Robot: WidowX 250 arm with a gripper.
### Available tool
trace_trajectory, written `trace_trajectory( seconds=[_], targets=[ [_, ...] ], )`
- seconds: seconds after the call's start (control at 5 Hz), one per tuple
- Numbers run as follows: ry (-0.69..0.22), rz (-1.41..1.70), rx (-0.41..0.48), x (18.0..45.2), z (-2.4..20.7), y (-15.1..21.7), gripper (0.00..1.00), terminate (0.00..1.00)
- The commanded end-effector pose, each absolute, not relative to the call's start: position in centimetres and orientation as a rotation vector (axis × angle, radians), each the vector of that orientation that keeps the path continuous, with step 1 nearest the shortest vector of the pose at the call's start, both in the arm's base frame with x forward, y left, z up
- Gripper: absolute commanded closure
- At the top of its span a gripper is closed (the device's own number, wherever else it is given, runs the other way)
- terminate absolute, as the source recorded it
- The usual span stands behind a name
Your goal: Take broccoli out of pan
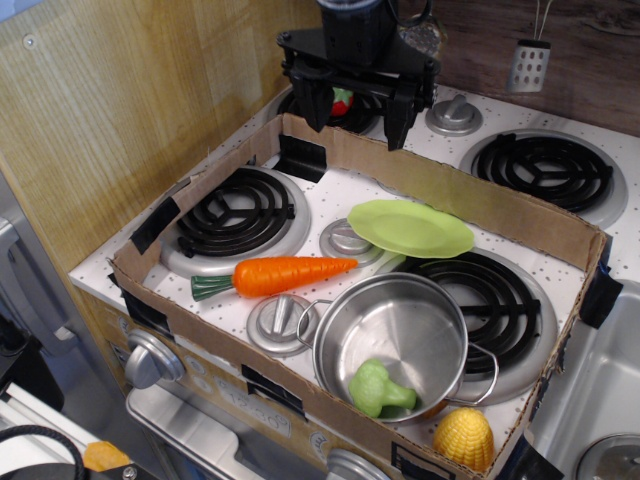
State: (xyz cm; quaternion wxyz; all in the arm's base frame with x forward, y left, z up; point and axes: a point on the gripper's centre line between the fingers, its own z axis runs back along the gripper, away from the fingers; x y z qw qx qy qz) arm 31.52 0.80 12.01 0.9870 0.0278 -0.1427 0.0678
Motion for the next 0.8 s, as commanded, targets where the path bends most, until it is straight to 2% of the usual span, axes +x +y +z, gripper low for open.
trace_trajectory(
  seconds=[0.0,0.4,0.6],
  targets=[
    [-0.27,0.285,0.007,26.5,13.0,-2.1,0.0,0.0],
    [-0.287,0.377,-0.042,23.8,9.5,-4.6,0.0,0.0],
    [-0.295,0.393,-0.072,23.5,7.9,-5.4,0.0,0.0]
  ],
)
